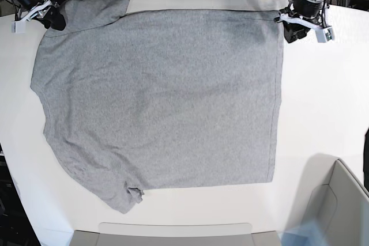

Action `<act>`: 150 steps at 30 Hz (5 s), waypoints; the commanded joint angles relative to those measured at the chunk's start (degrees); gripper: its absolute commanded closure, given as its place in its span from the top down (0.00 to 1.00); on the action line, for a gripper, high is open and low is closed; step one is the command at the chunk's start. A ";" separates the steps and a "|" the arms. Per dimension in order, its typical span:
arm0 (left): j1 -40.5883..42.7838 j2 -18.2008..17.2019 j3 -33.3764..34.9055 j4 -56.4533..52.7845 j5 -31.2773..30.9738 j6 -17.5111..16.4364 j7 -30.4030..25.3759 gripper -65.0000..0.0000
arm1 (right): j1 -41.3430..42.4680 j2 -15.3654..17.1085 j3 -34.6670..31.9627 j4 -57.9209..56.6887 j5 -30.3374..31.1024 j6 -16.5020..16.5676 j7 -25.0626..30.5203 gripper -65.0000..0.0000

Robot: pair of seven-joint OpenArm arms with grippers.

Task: Fold the T-shirt properly
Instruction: 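Lower both grippers to the shirt's hem corners and grasp them, then lift the hem with both grippers and fold it toward the collar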

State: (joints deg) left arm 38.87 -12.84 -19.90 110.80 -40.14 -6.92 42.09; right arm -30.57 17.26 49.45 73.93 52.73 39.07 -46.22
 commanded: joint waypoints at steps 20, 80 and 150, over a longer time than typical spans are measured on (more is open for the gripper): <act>-3.05 -2.94 4.03 -14.50 -4.21 -12.12 -0.20 0.34 | -0.86 1.78 -0.26 -0.57 -6.88 0.93 -5.70 0.35; -22.39 -1.97 -6.78 -1.84 -3.95 -6.75 15.63 0.00 | 17.16 0.46 3.08 26.77 -23.59 0.93 -12.90 0.00; -50.78 -2.06 -3.09 -30.14 5.11 -6.31 11.06 0.18 | 56.02 6.00 -17.14 -7.87 -40.11 0.93 -0.77 0.32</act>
State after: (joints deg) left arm -10.46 -14.11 -22.70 79.44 -34.35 -12.84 54.15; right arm 23.90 22.20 32.12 65.06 11.70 39.13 -48.16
